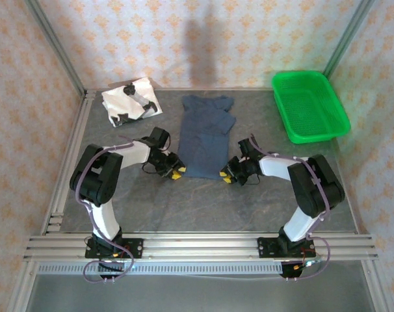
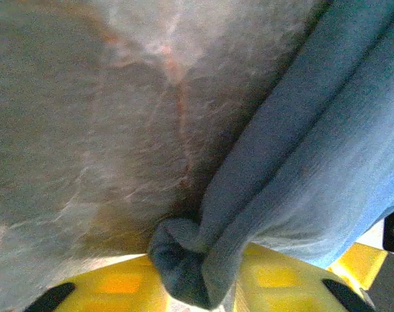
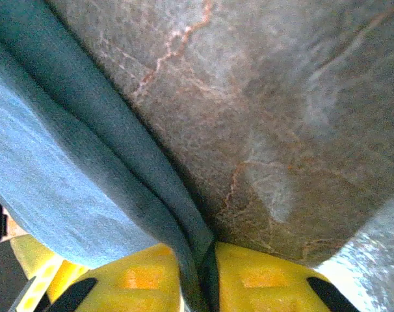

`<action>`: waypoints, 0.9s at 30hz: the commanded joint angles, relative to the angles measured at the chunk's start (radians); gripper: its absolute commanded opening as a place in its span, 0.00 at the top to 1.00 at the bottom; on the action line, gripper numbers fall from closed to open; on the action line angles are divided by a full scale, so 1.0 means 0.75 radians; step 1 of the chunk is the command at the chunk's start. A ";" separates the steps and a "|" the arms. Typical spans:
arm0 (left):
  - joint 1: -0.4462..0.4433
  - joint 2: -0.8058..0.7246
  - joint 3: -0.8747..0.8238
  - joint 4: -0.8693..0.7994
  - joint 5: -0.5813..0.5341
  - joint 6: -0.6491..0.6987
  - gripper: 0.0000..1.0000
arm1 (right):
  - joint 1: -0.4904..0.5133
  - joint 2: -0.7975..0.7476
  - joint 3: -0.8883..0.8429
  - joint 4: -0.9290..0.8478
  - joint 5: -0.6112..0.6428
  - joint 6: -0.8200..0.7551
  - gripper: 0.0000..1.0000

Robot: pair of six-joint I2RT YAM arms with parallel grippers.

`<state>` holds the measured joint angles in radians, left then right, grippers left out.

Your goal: Fold and stack the t-shirts

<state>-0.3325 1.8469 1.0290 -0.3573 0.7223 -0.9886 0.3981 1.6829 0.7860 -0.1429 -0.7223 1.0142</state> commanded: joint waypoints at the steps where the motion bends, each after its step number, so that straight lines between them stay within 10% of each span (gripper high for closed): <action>1: -0.025 0.070 0.088 0.212 -0.138 0.075 0.81 | 0.024 0.088 0.050 0.172 0.094 -0.042 0.87; 7: -0.027 -0.004 0.077 0.031 -0.223 0.213 1.00 | 0.024 0.008 0.038 0.055 0.098 -0.076 1.00; 27: -0.364 -0.656 -0.444 -0.095 -0.481 0.057 1.00 | 0.234 -0.646 -0.281 -0.238 0.189 0.080 1.00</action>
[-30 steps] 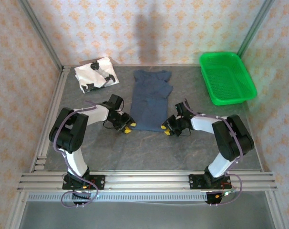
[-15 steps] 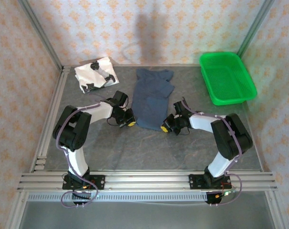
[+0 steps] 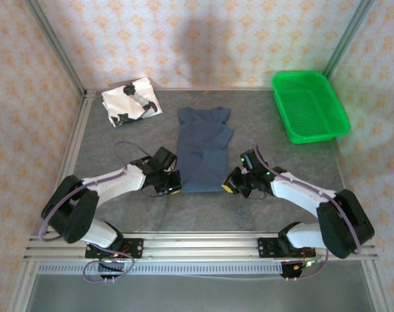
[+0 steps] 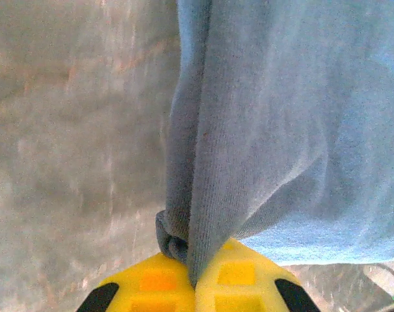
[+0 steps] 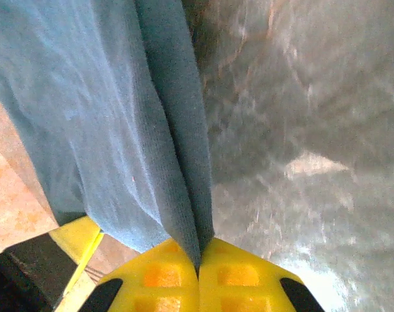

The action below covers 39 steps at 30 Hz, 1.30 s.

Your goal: Fold and stack the t-shirts

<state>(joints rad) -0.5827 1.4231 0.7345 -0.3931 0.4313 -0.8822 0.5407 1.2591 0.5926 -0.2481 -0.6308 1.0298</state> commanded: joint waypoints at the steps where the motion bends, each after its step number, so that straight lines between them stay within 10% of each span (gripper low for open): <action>1: -0.054 -0.137 -0.069 -0.065 -0.107 -0.100 1.00 | 0.077 -0.092 -0.030 -0.123 0.084 0.076 1.00; 17: -0.264 -0.583 -0.133 -0.340 -0.182 -0.273 1.00 | 0.457 -0.425 -0.021 -0.316 0.298 0.336 1.00; 39: 0.011 -0.471 0.306 -0.419 0.002 -0.145 1.00 | 0.205 -0.161 0.626 -0.645 0.307 -0.019 1.00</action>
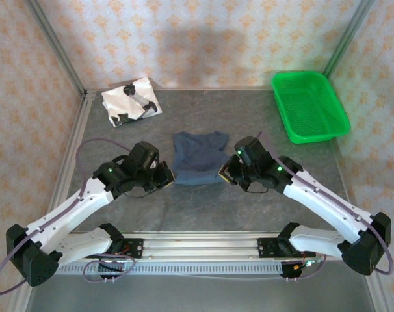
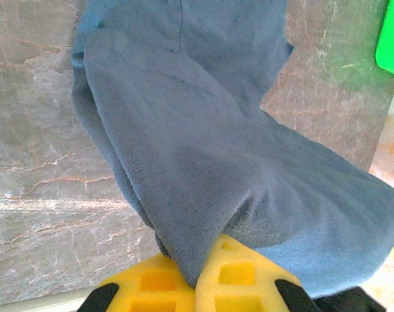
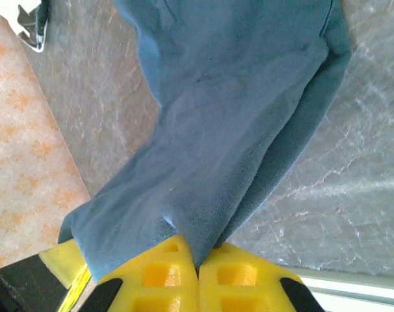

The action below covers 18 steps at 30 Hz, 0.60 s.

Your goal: Fold and stack the t-shirts

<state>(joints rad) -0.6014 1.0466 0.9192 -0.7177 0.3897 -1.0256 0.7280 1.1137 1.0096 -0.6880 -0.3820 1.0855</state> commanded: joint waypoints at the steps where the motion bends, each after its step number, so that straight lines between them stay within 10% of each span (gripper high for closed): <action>1: 0.053 0.052 0.086 0.010 0.063 0.059 1.00 | -0.069 0.058 0.097 -0.064 -0.042 -0.117 1.00; 18: 0.273 0.450 0.390 0.050 0.199 0.225 1.00 | -0.354 0.495 0.458 -0.132 -0.216 -0.412 1.00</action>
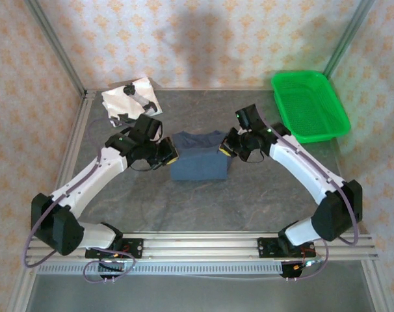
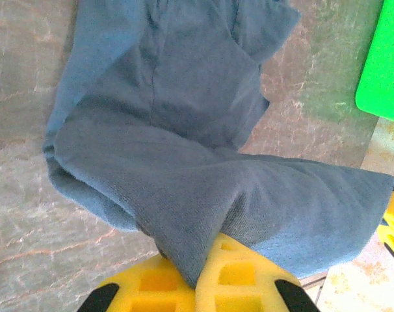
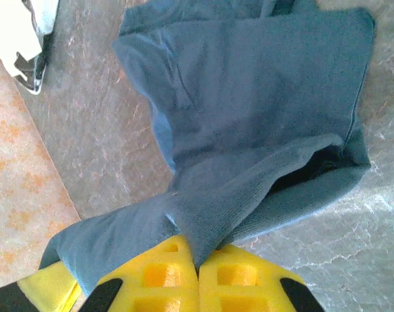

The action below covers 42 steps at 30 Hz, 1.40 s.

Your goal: Fold and stack the t-shirts

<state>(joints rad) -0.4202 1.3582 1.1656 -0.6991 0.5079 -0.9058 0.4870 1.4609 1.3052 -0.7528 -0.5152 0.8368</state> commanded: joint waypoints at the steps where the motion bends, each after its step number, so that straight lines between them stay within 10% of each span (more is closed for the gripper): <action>1: 0.045 0.058 0.079 0.026 0.044 0.073 1.00 | -0.049 0.056 0.083 -0.056 -0.048 -0.097 1.00; 35: 0.250 0.799 0.514 0.085 0.101 0.255 1.00 | -0.276 0.841 0.633 -0.123 -0.163 -0.274 0.89; 42: 0.317 0.847 0.726 0.125 0.093 0.128 0.40 | -0.358 0.968 0.935 0.029 -0.275 -0.183 0.54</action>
<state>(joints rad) -0.2138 2.0285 1.6009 -0.6331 0.5930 -0.7670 0.2554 2.2097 1.9141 -0.8078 -0.6800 0.6647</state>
